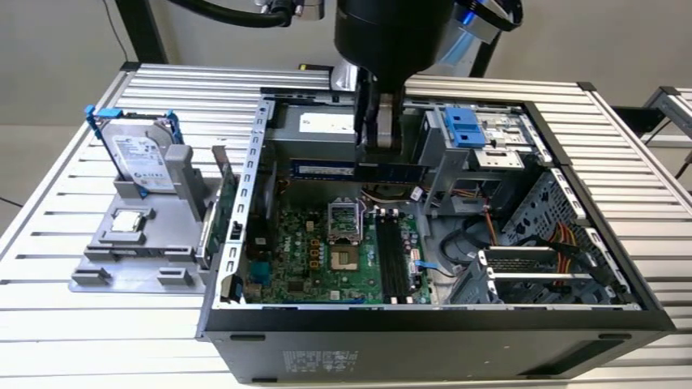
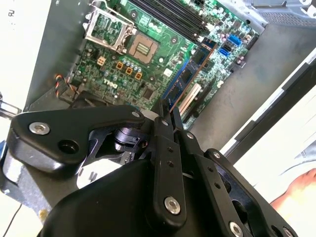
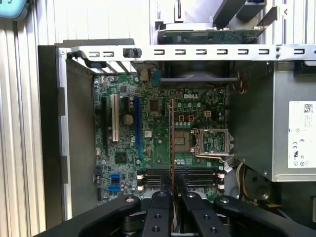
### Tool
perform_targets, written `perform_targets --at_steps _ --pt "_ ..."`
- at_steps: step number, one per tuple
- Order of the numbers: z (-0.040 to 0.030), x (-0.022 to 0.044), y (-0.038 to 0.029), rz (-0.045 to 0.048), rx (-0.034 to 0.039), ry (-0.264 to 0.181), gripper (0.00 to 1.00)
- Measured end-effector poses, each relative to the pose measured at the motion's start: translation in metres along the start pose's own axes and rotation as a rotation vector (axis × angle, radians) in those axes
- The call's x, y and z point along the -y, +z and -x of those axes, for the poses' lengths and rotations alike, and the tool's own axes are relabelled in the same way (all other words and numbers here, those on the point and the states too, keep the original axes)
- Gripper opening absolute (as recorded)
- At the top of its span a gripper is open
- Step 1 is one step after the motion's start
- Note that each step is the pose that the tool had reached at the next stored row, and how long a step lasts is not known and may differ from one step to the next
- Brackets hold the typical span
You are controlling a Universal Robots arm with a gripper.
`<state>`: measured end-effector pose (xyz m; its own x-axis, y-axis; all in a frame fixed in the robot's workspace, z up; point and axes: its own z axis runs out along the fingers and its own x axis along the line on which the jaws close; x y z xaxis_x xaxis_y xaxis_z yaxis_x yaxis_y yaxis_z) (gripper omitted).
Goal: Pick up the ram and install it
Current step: 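Pick up the ram and move it above insertion slot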
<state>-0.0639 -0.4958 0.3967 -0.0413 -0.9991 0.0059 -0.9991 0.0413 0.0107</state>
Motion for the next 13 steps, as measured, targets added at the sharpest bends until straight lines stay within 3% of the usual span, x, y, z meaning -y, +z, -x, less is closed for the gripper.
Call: perform_targets --at_steps 13 --pt "0.0007 0.0179 -0.0002 0.0000 -0.0001 0.000 0.00"
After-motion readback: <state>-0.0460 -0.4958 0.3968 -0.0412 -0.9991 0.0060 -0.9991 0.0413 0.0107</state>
